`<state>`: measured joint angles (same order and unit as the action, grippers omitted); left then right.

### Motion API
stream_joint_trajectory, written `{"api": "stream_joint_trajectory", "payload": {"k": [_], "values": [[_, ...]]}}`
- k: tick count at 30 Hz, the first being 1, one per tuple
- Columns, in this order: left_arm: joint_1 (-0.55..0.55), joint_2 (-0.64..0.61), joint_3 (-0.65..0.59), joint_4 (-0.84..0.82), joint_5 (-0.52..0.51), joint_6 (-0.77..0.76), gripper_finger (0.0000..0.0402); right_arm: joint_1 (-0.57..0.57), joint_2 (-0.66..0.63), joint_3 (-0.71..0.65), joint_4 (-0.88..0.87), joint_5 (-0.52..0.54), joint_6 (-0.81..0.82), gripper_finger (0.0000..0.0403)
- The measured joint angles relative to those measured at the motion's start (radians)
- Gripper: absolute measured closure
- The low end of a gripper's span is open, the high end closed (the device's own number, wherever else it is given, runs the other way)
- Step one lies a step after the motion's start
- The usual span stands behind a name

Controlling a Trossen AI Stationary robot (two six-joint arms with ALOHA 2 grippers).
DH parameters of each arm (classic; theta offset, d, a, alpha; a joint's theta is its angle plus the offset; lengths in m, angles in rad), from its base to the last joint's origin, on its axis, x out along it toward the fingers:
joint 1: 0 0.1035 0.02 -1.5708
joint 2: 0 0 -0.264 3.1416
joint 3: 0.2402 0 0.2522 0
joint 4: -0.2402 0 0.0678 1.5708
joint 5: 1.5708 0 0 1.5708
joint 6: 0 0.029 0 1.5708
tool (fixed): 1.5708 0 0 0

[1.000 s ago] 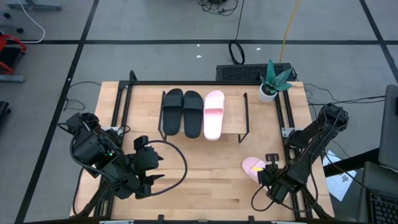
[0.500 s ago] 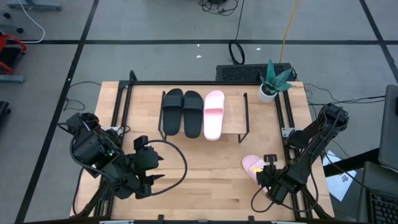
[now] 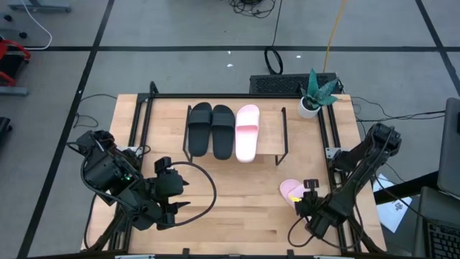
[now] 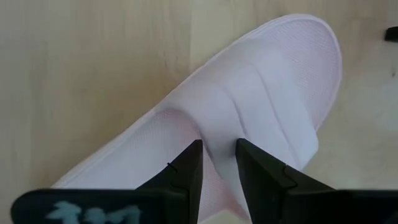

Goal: Pick and place slides into the shelf
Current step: Put the pink slide next to the pink slide on the shelf

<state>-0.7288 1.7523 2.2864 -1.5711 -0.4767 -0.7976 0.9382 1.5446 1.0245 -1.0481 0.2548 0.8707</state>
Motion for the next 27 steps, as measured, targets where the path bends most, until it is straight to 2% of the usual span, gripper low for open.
{"api": "stream_joint_trajectory", "payload": {"k": [4,15,27], "values": [[0.0,0.0,0.0,0.0,0.0,-0.002,0.0149,0.0,0.023,-0.001,-0.013,0.027,0.001,0.0314],[0.0,0.0,0.0,0.0,0.003,-0.018,0.0149,0.0,0.029,-0.003,-0.09,0.215,0.085,0.0314],[0.0,0.0,0.0,0.0,0.006,-0.016,0.0149,0.0,0.029,-0.003,-0.082,0.21,0.138,0.0314]]}}
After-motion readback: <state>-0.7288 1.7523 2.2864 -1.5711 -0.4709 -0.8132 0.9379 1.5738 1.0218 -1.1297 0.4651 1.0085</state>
